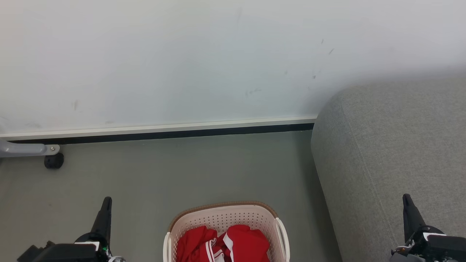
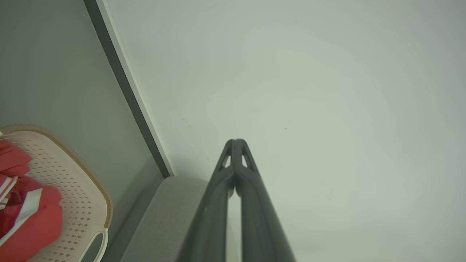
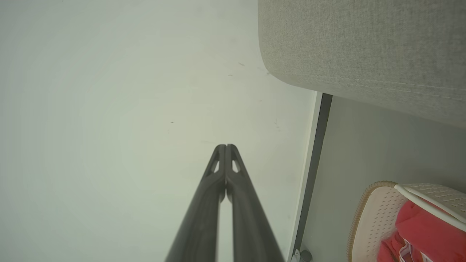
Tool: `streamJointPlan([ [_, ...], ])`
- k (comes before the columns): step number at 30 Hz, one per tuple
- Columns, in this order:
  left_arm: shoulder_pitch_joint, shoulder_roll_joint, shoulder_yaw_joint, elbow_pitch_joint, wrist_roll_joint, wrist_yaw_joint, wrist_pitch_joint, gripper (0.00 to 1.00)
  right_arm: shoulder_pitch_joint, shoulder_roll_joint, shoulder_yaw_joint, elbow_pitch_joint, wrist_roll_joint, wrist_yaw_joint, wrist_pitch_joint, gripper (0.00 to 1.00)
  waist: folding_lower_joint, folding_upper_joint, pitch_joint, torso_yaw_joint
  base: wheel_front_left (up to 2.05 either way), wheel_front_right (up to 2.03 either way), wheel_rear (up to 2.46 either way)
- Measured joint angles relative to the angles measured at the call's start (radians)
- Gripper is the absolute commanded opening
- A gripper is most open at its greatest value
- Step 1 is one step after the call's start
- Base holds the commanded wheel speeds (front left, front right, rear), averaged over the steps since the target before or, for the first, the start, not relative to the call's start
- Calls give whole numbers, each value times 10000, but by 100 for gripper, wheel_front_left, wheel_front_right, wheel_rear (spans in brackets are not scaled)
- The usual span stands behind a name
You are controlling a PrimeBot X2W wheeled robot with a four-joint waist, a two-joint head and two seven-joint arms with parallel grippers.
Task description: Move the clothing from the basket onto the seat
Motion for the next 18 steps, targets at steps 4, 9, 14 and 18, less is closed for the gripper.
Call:
streamJointPlan([
  [4,0,0,0,0,0,0,0,0,0,0,0,0,0,0,0,0,0,0,0,0,0,0,0],
  [9,0,0,0,0,0,0,0,0,0,0,0,0,0,0,0,0,0,0,0,0,0,0,0],
  [14,0,0,0,0,0,0,0,0,0,0,0,0,0,0,0,0,0,1,0,0,0,0,0],
  [18,0,0,0,0,0,0,0,0,0,0,0,0,0,0,0,0,0,0,0,0,0,0,0],
])
